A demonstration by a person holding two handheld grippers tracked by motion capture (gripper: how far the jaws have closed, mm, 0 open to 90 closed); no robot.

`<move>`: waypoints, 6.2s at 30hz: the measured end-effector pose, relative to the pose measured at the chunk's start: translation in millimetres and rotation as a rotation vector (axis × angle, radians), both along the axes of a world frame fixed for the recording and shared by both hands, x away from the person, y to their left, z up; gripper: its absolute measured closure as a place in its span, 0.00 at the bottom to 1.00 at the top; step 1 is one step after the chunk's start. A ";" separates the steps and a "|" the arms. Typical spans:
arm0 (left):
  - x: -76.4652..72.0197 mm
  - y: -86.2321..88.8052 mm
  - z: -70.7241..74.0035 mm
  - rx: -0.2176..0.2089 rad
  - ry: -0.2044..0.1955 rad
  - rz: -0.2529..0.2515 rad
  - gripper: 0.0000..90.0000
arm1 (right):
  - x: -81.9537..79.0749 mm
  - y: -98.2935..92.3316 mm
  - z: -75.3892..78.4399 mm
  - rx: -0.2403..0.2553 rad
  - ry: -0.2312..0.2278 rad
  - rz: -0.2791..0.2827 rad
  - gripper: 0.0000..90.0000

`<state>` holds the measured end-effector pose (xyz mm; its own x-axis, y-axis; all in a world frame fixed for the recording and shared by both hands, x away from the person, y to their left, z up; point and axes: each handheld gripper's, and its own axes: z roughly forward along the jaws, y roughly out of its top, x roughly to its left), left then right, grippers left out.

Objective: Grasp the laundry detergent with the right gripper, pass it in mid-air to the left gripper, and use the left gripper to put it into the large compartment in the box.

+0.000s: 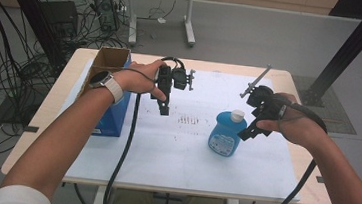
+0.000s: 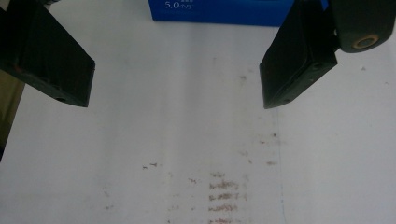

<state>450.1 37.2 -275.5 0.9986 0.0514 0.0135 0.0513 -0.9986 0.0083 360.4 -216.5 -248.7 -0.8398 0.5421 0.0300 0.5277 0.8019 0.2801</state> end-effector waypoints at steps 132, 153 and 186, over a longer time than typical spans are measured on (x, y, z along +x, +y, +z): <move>-0.9 1.9 -10.6 -0.008 0.010 0.012 0.12 | -1.2 -10.9 -48.7 0.167 -0.137 -0.020 0.08; -0.3 1.9 -11.1 -0.007 0.011 0.009 0.12 | -0.5 -12.9 -48.0 0.170 -0.140 -0.025 0.08; 0.0 2.7 -11.5 -0.009 0.011 0.012 0.12 | 0.8 -12.0 -47.6 0.172 -0.140 -0.021 0.08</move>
<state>450.2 39.8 -287.1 0.9980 0.0632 0.0020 0.0632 -0.9979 0.0165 361.1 -228.4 -296.2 -0.8306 0.5568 0.0076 0.4905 0.7251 0.4834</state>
